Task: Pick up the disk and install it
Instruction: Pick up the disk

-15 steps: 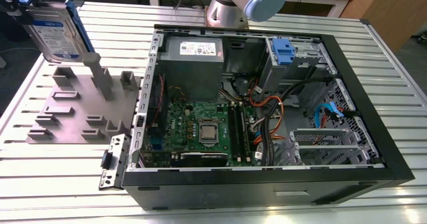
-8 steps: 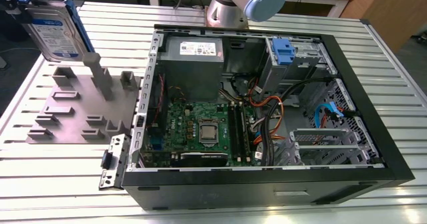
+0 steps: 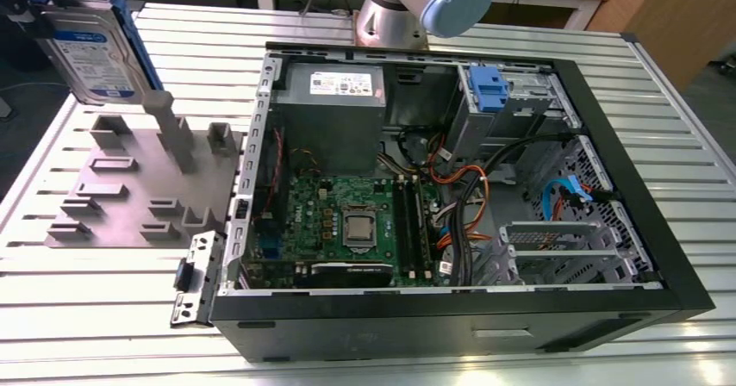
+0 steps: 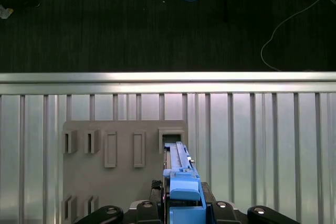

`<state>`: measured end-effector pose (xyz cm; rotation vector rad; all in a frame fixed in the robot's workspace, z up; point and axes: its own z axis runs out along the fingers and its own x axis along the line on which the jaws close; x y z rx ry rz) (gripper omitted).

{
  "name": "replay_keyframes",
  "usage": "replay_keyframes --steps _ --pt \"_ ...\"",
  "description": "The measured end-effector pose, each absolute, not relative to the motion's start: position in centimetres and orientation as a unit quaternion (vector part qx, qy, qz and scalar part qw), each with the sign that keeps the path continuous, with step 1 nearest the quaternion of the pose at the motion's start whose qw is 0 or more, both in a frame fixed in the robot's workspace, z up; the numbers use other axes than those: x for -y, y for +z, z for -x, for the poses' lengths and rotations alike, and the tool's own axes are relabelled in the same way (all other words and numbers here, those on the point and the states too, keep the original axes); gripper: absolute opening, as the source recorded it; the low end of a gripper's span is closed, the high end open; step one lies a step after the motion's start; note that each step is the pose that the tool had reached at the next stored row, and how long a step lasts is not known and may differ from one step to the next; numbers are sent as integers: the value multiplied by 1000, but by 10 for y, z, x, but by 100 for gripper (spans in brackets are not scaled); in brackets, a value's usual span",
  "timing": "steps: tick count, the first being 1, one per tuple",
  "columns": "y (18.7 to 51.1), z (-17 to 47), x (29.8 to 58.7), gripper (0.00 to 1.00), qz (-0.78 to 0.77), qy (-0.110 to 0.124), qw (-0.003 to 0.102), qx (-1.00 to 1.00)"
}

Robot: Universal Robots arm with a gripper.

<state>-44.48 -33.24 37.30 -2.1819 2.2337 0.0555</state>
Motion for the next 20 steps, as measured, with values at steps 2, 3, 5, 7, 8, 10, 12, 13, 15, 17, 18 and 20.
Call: replay_keyframes --steps 2,3,5,7,8,10,12,13,15,17,18,20 --pt "374 445 332 37 699 18 9 -715" --pt "374 445 332 37 699 18 9 -715" --pt "375 445 332 37 699 18 9 -715" --pt "376 445 332 37 699 18 9 -715" --pt "376 445 332 37 699 18 9 -715" --pt "377 445 332 37 699 18 9 -715" --pt "378 445 332 37 699 18 9 -715" --pt "378 445 332 37 699 18 9 -715" --pt "379 445 332 37 699 18 9 -715" --pt "380 445 332 37 699 18 9 -715" --pt "380 445 332 37 699 18 9 -715" --pt "381 445 332 37 699 18 9 -715"
